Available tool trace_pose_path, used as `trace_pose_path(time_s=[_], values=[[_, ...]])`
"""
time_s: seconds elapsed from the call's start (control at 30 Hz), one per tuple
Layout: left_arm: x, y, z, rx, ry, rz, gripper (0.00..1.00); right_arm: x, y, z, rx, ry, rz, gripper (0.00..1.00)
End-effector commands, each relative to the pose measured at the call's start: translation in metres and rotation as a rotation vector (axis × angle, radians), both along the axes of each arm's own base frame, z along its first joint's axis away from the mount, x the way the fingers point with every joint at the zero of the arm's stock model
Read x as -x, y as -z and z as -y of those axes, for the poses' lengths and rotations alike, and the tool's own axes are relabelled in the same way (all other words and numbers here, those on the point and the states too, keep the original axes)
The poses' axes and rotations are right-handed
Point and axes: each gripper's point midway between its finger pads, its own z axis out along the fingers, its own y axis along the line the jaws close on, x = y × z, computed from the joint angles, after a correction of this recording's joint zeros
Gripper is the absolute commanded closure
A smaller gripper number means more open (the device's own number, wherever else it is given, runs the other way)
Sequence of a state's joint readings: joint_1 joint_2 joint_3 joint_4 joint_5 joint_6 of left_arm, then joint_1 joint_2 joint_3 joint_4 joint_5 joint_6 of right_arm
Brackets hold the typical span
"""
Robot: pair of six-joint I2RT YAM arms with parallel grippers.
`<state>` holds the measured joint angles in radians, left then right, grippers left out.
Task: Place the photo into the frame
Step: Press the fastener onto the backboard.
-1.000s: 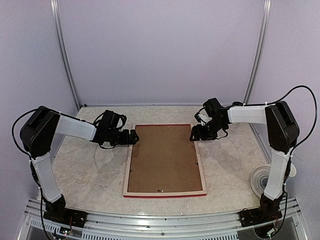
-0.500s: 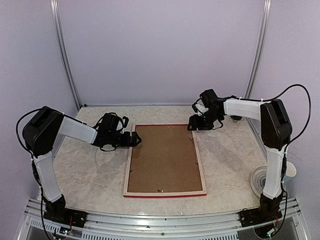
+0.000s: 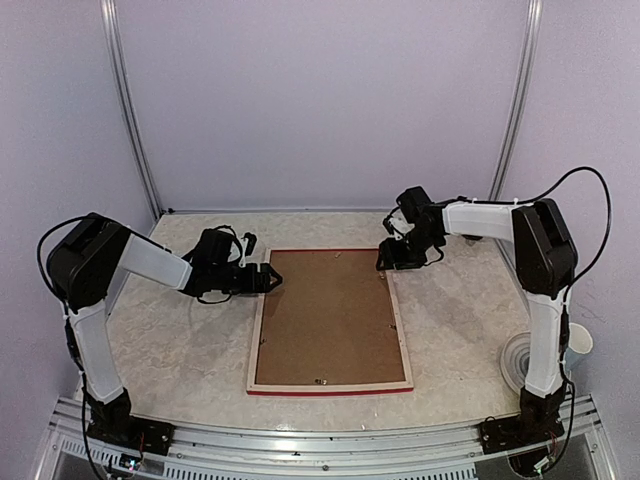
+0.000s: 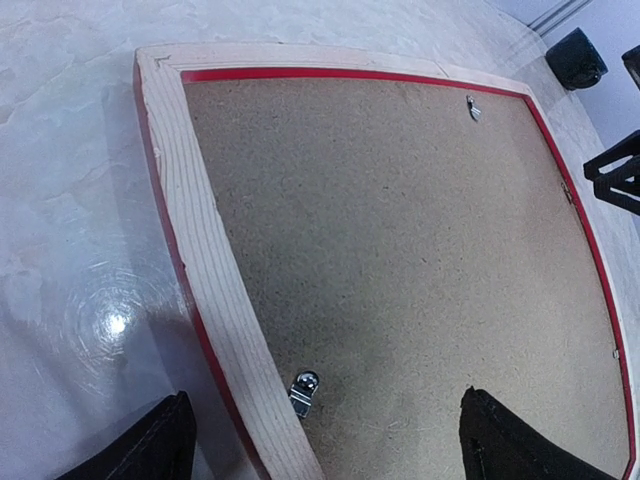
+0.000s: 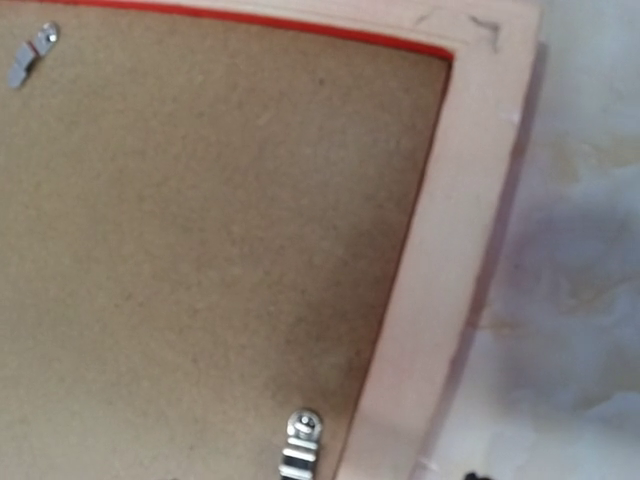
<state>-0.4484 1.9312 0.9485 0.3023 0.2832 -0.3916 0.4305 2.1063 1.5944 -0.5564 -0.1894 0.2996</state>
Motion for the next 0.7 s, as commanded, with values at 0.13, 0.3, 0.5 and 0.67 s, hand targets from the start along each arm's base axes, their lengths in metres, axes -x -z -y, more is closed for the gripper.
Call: trace_pose_path(time_s=[0.13,0.3,0.5,0.67], values=[[0.012,0.010,0.002,0.043,0.027,-0.055,0.10,0.000,0.013,0.003,0.009,-0.002,-0.021,0.40],[0.014,0.008,0.005,0.061,0.037,-0.058,0.10,0.002,0.016,0.003,0.005,-0.005,-0.027,0.41],[0.014,0.010,0.005,0.061,0.033,-0.065,0.18,0.004,0.019,0.001,-0.006,-0.012,-0.038,0.43],[0.012,0.015,0.000,0.039,0.002,-0.077,0.30,0.005,0.022,0.001,-0.006,-0.014,-0.045,0.44]])
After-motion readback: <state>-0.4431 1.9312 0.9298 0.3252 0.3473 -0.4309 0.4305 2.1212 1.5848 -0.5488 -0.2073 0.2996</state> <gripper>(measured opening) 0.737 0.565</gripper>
